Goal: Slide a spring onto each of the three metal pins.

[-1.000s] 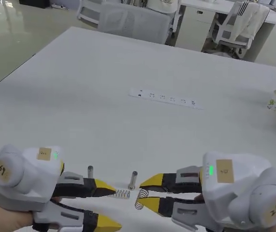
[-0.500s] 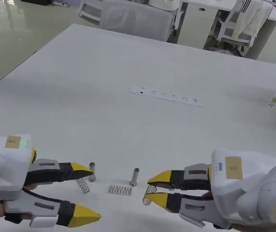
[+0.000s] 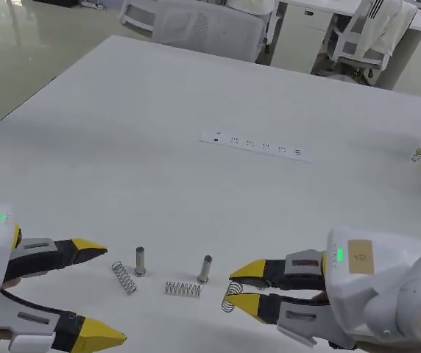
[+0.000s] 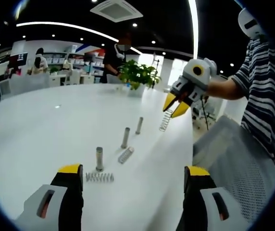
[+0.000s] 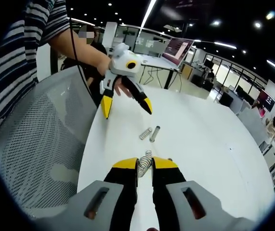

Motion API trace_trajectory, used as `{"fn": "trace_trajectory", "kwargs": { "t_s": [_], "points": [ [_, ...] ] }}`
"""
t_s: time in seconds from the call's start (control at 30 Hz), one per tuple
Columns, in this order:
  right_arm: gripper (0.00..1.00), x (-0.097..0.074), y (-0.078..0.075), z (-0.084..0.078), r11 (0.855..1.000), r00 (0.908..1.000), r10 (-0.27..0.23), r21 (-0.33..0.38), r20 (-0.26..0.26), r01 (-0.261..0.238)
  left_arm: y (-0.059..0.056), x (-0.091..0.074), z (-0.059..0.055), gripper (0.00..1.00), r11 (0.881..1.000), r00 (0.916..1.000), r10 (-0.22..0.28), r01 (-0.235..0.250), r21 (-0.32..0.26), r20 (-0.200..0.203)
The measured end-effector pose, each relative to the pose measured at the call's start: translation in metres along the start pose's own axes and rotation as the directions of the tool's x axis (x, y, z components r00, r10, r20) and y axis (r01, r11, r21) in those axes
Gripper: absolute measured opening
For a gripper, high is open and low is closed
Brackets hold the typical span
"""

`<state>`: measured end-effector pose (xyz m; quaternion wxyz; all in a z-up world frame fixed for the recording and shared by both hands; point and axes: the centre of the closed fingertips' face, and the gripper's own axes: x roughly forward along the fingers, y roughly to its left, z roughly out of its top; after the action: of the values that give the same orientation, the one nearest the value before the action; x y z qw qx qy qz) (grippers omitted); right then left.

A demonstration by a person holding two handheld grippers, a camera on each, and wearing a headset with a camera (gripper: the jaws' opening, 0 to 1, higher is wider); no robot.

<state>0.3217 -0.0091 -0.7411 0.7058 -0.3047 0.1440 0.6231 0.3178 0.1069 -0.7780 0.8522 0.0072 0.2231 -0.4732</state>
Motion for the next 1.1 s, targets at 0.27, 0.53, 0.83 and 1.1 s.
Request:
{"fn": "trace_trajectory", "kwargs": {
  "t_s": [0.27,0.53,0.83,1.1],
  "points": [
    [0.08,-0.001,-0.004,-0.004,1.000,0.9999,-0.012,0.004,-0.010,0.012,0.011,-0.004,0.002,0.98,0.999,0.9988,0.044,-0.044,-0.005,0.020],
    [0.08,-0.002,-0.008,-0.014,0.999,0.9991,-0.031,0.018,-0.030,0.031,0.015,-0.006,0.006,0.98,0.998,0.9977,0.057,-0.056,-0.010,0.037],
    [0.08,-0.007,-0.014,-0.026,0.998,0.9974,-0.053,0.043,-0.050,0.055,0.021,-0.012,0.005,0.98,0.996,0.9947,0.092,-0.091,-0.023,0.047],
    [0.08,-0.014,-0.028,-0.034,0.992,0.9937,-0.096,0.071,-0.058,0.100,0.022,-0.014,0.008,0.98,0.994,0.9919,0.111,-0.109,-0.023,0.062]
  ]
}}
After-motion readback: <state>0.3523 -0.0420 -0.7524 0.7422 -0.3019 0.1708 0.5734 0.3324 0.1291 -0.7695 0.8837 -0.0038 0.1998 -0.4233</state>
